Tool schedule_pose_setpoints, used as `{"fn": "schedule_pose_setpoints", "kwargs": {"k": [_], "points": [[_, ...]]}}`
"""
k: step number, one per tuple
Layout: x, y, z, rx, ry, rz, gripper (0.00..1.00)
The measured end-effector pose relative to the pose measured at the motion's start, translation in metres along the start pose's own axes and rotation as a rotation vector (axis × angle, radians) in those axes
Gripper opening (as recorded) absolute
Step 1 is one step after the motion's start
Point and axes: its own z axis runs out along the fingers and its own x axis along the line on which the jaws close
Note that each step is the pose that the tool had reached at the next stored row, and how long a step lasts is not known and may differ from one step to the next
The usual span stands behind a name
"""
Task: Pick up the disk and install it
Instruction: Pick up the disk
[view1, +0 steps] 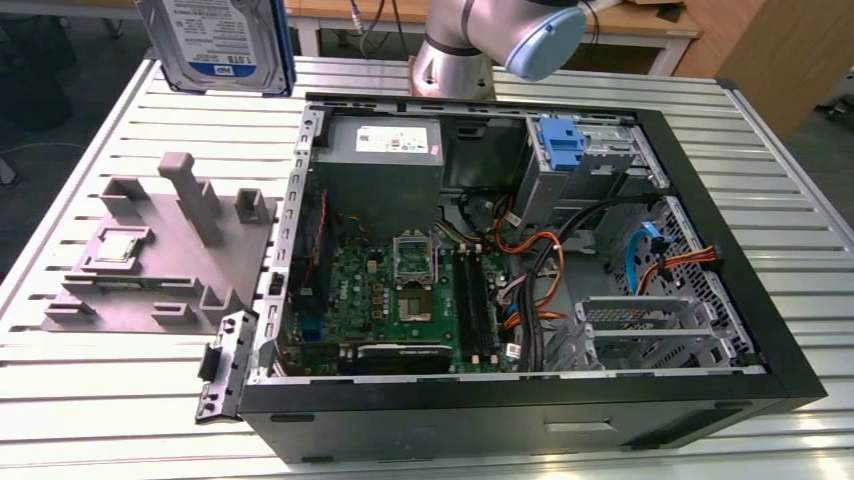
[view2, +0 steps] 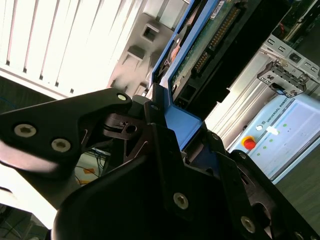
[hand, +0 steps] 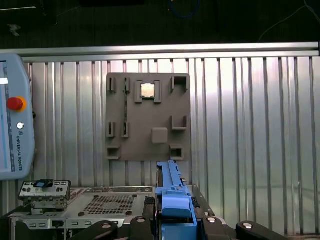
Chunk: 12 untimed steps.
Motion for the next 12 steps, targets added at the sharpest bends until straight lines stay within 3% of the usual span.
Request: {"fn": "schedule_pose_setpoints", "kwargs": {"k": [12], "points": [[-0.0001, -0.0034, 0.0000, 0.0001, -0.0001, 0.000, 0.37]]}}
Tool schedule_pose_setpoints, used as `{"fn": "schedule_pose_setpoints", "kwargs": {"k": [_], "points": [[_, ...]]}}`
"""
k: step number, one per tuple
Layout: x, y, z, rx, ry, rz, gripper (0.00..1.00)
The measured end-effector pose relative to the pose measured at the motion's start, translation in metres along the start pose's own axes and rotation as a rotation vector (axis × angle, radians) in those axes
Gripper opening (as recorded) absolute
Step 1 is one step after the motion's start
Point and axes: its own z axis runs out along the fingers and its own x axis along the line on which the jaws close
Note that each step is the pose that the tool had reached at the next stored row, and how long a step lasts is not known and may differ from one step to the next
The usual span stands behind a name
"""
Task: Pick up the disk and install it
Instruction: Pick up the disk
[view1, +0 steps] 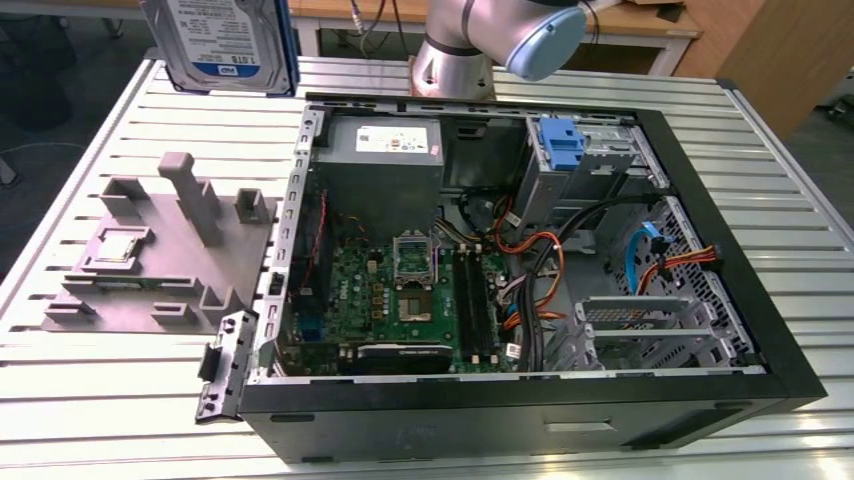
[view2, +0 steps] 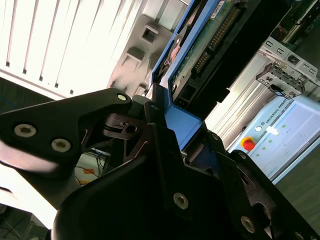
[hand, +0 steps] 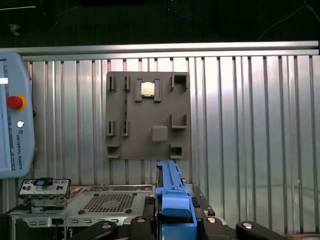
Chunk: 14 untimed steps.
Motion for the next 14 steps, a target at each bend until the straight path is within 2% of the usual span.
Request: {"fn": "schedule_pose_setpoints", "kwargs": {"k": [14], "points": [[-0.0002, -0.0039, 0.0000, 0.0000, 0.0000, 0.000, 0.37]]}}
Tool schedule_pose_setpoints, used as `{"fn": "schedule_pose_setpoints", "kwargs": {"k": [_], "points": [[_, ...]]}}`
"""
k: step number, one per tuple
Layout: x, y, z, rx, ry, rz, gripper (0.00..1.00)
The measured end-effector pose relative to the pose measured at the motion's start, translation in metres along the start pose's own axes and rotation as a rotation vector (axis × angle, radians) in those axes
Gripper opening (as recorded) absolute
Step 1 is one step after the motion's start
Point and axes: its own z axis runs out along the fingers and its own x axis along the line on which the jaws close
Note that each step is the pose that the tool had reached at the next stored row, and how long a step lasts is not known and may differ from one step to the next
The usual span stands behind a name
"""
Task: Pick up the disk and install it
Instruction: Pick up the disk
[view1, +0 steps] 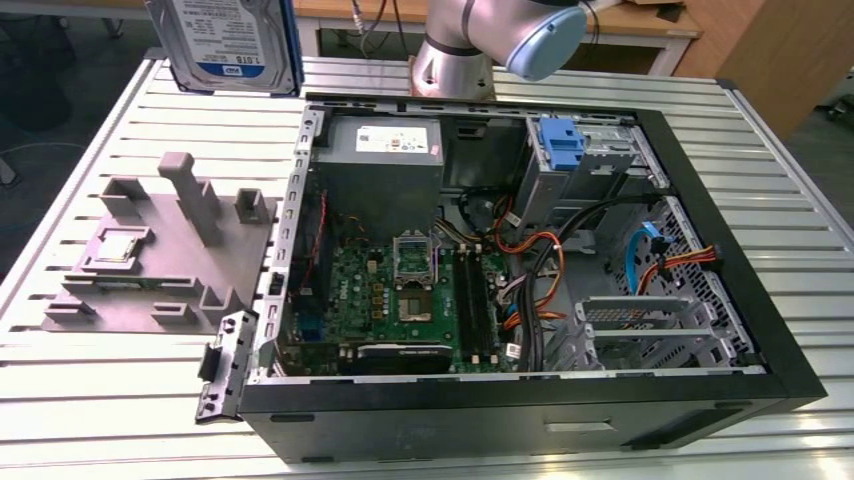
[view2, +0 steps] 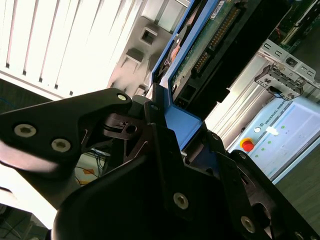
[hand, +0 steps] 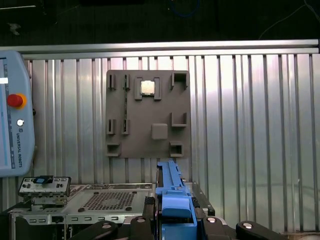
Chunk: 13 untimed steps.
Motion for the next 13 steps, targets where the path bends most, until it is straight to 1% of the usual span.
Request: {"fn": "schedule_pose_setpoints", "kwargs": {"k": [13], "points": [[-0.0001, -0.0037, 0.0000, 0.0000, 0.0000, 0.000, 0.37]]}}
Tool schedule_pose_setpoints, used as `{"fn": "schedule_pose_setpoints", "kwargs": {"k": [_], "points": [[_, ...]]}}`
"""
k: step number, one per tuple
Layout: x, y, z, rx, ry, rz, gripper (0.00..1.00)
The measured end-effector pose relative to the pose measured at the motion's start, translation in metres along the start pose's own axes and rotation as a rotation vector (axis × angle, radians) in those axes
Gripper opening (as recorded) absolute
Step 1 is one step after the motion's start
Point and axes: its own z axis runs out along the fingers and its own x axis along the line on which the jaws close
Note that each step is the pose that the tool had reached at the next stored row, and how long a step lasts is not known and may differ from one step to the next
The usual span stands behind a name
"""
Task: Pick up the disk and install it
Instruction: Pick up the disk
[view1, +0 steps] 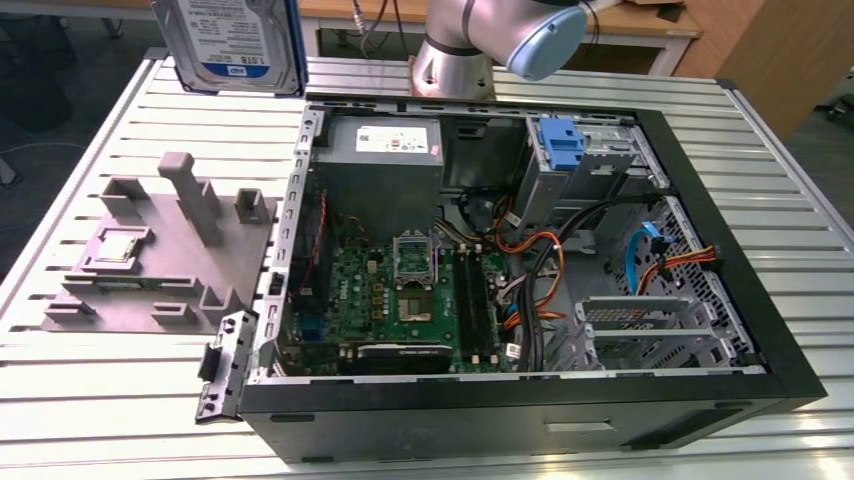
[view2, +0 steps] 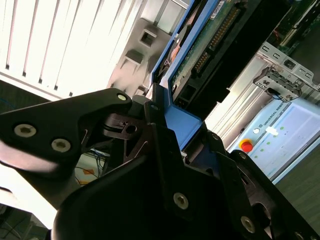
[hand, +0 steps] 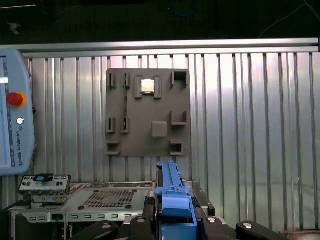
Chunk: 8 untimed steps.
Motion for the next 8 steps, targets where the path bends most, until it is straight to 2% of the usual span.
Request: {"fn": "schedule_pose_setpoints", "kwargs": {"k": [8], "points": [[-0.0001, -0.0023, 0.0000, 0.0000, 0.0000, 0.000, 0.37]]}}
